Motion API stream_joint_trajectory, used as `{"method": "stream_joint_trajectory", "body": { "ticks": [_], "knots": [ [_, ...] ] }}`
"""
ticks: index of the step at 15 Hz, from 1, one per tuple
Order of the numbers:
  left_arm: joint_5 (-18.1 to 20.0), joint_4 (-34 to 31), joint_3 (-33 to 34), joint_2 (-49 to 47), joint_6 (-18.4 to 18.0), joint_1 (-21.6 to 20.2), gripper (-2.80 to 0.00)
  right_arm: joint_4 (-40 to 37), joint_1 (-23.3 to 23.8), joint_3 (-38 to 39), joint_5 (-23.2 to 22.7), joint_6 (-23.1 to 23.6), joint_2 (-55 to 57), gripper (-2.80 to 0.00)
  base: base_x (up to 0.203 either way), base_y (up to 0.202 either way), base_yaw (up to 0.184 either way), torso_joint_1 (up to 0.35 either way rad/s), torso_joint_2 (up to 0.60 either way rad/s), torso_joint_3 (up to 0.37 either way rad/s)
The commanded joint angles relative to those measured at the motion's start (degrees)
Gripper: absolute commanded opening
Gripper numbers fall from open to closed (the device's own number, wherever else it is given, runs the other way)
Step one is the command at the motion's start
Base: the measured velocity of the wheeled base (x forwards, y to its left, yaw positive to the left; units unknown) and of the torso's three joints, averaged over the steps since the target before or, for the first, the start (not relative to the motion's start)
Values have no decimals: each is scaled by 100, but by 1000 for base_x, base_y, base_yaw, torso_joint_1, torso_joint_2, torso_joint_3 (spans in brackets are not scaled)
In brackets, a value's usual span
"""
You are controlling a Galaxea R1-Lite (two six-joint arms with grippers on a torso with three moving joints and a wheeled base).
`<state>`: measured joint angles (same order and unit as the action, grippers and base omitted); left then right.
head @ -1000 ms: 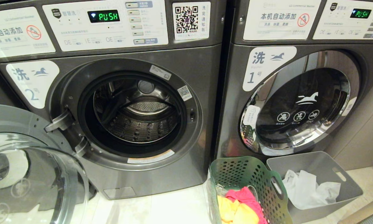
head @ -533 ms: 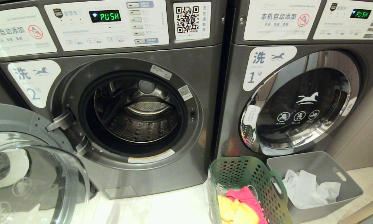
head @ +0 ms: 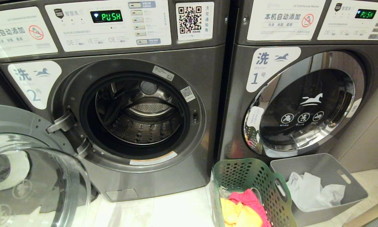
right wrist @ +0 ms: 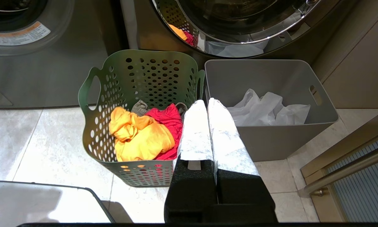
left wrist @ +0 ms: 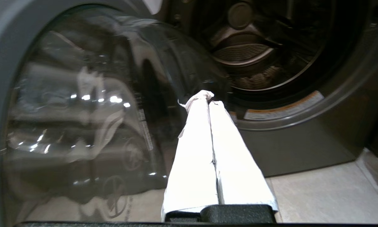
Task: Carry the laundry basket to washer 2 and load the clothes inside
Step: Open the lid of the washing machine
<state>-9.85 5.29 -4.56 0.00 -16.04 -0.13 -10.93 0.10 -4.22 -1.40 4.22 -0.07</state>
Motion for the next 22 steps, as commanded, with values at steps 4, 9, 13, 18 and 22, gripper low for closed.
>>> {"method": "stream_joint_trajectory", "body": {
  "ticks": [4,9,13,18,22],
  "knots": [
    [-2061,-873,-355,-8,330,-4,-280,-5,-1,-9,-9,1,0,-280,0,0,0,0,0,0],
    [-3258,-1140,-573,-399,365,1,-280,-5,-1,-9,0,-9,-1,-280,0,0,0,0,0,0],
    [-3873,-1089,-741,-1034,374,13,-280,-5,-1,-9,8,-61,-1,-280,0,0,0,0,0,0],
    [-4096,-1033,-1057,-1914,398,4,-280,-5,-1,-9,8,-70,-1,-280,0,0,0,0,0,0],
    [-4188,-995,-1282,-2642,1127,-34,-280,-5,-1,-9,17,-88,-1,-280,0,0,0,0,0,0]
  ]
}}
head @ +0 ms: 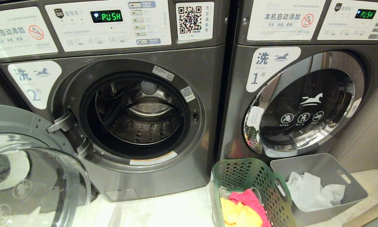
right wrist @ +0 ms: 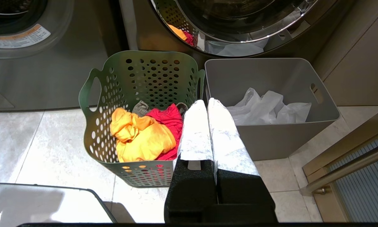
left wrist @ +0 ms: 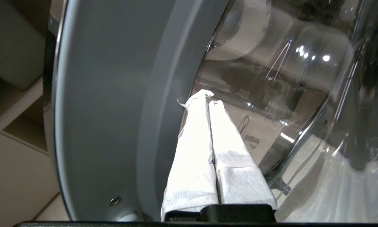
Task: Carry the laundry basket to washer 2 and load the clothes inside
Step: Open the lid of the washing machine
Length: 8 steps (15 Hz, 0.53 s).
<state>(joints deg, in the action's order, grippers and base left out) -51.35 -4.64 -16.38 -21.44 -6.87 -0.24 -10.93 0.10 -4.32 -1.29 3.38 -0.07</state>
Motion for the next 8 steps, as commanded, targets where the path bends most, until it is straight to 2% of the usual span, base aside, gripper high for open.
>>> {"method": "stream_joint_trajectory", "body": {
  "ticks": [1,5,8],
  "knots": [
    [-45,-2,-162,-650,365,-40,-280,-5,-1,1,6,-4,-1,-280,0,0,0,0,0,0],
    [-121,-2,-272,-953,667,-166,-280,-5,-1,1,-2,-12,-1,-280,0,0,0,0,0,0],
    [-121,-2,-362,-1154,751,-169,-280,-5,-1,1,6,-12,-1,-280,0,0,0,0,0,0]
  ]
}}
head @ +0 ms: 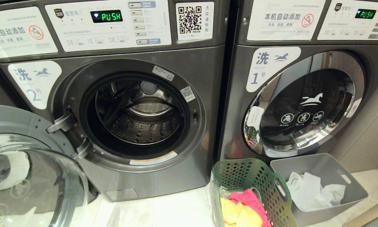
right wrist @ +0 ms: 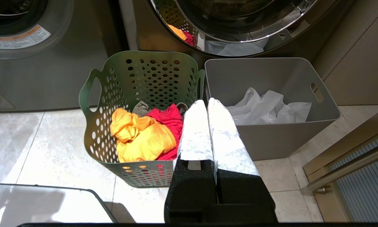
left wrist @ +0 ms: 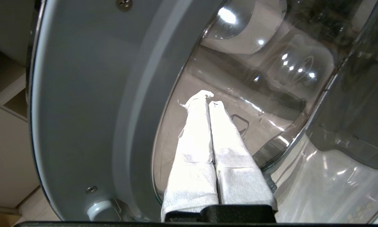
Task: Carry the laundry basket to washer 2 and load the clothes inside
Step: Open the lid of the washing machine
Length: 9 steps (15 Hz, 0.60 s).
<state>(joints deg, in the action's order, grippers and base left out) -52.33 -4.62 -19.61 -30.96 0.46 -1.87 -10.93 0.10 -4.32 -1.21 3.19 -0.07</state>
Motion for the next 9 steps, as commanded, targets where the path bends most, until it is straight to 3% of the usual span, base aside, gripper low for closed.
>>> {"method": "stream_joint_trajectory", "body": {
  "ticks": [1,4,9],
  "knots": [
    [-24,-4,-66,-327,118,-12,-280,-5,-1,1,-2,6,-1,-280,0,0,0,0,0,0],
    [70,-4,-236,-866,561,-432,-280,-5,-1,1,-2,6,-1,-280,0,0,0,0,0,0],
    [759,172,-755,-2059,1130,-1423,-280,-5,-1,1,-10,6,-1,-280,0,0,0,0,0,0]
  ]
}}
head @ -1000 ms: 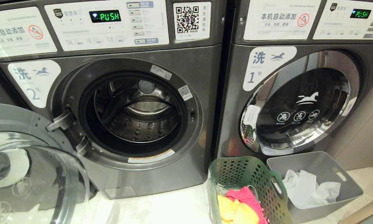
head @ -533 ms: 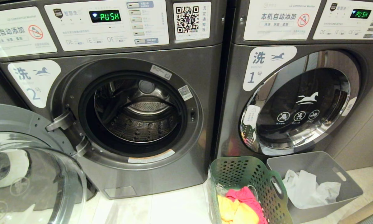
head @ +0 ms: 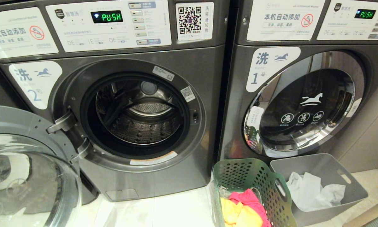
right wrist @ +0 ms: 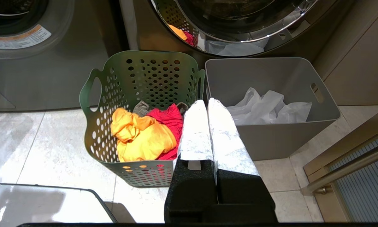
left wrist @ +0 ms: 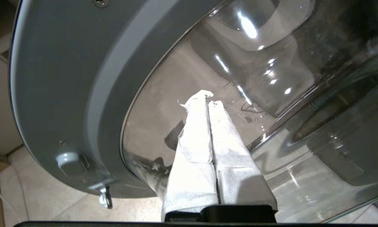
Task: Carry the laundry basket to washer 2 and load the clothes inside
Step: Open the lid of the washing machine
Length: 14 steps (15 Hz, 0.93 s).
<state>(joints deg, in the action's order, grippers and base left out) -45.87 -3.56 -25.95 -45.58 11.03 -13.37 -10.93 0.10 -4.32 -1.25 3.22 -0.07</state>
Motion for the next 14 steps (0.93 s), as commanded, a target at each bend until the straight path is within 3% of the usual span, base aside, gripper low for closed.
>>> {"method": "stream_joint_trajectory", "body": {
  "ticks": [1,9,14],
  "knots": [
    [224,298,-172,-870,115,-494,-280,-5,-1,1,2,-5,-1,-280,0,0,0,0,0,0],
    [455,1993,-956,-2534,144,-1333,-280,-5,-1,1,-6,12,-1,-280,0,0,0,0,0,0],
    [820,1985,-836,-1766,-40,-1222,-280,-5,-1,10,2,56,-1,-280,0,0,0,0,0,0]
  ]
}}
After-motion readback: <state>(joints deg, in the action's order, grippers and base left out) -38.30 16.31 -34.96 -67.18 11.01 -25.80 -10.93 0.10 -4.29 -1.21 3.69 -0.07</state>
